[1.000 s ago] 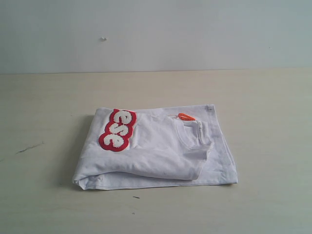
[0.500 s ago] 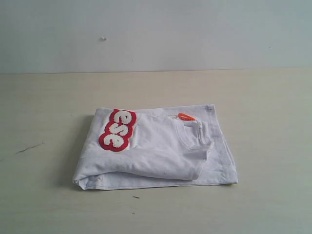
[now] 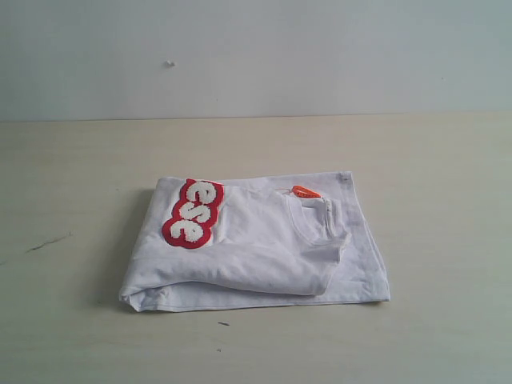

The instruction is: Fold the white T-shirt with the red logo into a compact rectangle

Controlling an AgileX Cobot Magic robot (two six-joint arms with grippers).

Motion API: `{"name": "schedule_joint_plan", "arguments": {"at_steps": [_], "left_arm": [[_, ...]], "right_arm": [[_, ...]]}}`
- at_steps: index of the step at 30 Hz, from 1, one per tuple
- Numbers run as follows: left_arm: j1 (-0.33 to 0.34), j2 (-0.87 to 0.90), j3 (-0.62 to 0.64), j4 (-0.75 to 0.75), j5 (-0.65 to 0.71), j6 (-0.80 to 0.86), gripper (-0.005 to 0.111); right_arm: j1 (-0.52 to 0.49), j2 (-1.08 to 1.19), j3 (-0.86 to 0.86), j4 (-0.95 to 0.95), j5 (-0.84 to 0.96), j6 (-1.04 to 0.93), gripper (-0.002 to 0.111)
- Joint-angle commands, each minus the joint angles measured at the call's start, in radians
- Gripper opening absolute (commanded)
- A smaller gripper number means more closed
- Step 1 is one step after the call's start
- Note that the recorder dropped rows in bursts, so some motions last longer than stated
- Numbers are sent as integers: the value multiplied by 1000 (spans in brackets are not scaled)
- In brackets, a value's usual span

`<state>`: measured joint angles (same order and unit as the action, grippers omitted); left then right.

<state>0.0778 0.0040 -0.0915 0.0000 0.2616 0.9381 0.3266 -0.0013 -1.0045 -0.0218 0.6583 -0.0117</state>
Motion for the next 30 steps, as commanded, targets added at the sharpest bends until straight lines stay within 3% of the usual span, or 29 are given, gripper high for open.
{"name": "schedule_joint_plan", "arguments": {"at_steps": [1,30], "left_arm": [[-3,-4,49,0,-5,-1,0],[-18,-4,91,0,17,-1,0]], "right_arm": [[-4,1,-3,-4,0,-2,0],[-4,1,-3,-4,0,-2,0]]}}
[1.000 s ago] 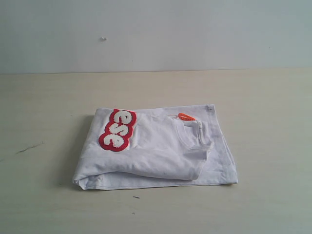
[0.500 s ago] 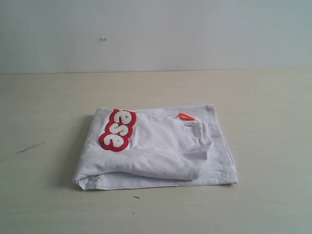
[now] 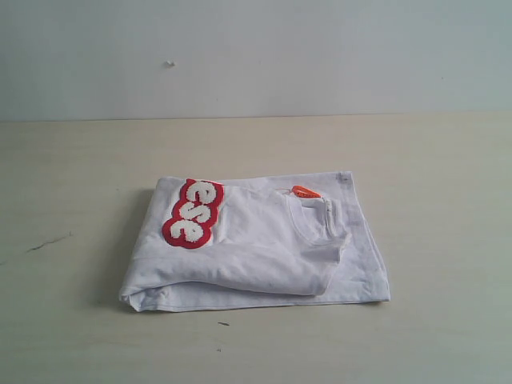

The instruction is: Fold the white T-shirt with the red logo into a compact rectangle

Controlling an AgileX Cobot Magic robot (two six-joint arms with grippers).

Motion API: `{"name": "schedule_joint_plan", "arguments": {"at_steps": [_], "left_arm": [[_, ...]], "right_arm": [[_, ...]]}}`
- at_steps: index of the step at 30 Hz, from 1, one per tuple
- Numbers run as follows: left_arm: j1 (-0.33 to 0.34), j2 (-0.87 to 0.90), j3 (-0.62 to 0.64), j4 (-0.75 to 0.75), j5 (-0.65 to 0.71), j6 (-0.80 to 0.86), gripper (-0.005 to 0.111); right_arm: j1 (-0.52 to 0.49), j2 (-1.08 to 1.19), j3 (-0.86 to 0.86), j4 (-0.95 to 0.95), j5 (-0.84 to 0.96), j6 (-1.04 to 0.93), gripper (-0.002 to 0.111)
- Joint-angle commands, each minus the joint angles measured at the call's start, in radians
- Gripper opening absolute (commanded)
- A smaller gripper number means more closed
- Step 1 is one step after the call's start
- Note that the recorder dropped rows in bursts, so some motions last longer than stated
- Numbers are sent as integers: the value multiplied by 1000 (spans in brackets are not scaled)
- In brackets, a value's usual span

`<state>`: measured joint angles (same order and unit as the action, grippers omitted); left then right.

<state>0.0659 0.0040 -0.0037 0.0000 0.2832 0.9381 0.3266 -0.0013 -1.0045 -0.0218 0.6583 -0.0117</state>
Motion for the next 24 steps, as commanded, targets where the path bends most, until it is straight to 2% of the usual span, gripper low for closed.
{"name": "schedule_joint_plan", "arguments": {"at_steps": [1,6,11,17,19,24], "left_arm": [[-6,-4,4,0,-4,-1,0],[-6,-4,4,-11,27,-42,0],[-6,-4,4,-13,-148,-506,0],[-6,-4,4,-13,-144,-980,0],[-6,-4,4,-13,-144,-1028,0],[-6,-4,4,-13,-115,-1030,0]], "right_arm": [[-4,1,-3,-4,0,-2,0],[-4,1,-3,-4,0,-2,0],[-4,1,-3,-4,0,-2,0],[-4,1,-3,-4,0,-2,0],[-4,1,-3,-4,0,-2,0],[-4,1,-3,-4,0,-2,0]]}}
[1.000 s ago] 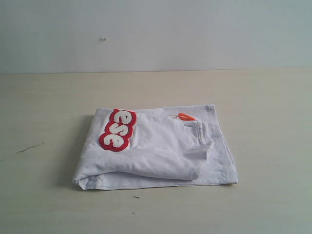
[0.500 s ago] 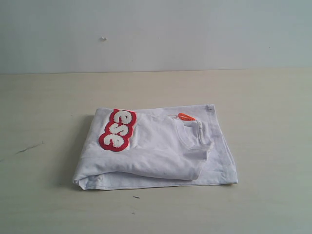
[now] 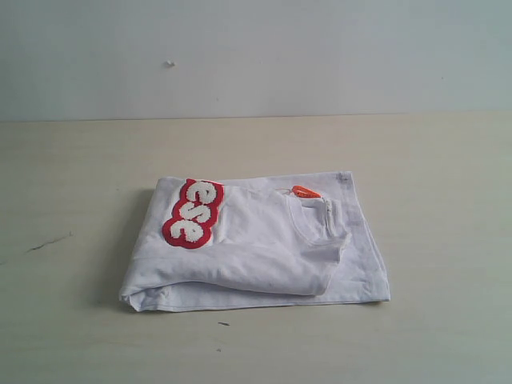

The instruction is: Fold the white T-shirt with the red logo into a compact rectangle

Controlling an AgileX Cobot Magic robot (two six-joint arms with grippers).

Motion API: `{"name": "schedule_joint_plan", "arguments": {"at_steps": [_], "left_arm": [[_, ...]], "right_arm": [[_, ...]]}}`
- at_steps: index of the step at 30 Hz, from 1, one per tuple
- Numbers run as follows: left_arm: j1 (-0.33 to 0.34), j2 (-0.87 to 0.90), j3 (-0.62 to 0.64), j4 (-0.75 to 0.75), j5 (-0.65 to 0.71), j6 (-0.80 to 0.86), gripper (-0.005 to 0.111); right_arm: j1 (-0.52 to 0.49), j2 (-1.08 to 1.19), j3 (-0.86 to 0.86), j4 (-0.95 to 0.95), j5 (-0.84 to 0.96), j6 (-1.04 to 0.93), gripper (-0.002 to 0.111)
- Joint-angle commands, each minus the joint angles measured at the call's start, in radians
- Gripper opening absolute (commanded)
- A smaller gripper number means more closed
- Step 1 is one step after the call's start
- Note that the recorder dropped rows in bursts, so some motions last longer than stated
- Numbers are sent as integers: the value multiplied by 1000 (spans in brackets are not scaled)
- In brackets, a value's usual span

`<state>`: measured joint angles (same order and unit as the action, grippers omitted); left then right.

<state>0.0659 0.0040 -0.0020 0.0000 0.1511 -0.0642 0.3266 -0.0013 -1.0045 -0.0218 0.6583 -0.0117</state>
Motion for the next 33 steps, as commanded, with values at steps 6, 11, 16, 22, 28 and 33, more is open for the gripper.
{"name": "schedule_joint_plan", "arguments": {"at_steps": [6,11,16,22,28,33], "left_arm": [[-6,-4,2,-13,104,-27,0],[-6,-4,2,-13,203,-26,0],[-6,-4,2,-13,201,-26,0],[-6,-4,2,-13,201,-26,0],[-6,-4,2,-13,201,-26,0],[-6,-4,2,-13,201,-22,0]], "right_arm": [[-4,1,-3,-4,0,-2,0],[-4,1,-3,-4,0,-2,0],[-4,1,-3,-4,0,0,0],[-4,1,-3,-4,0,0,0],[-4,1,-3,-4,0,2,0],[-4,1,-3,-4,0,6,0]]}}
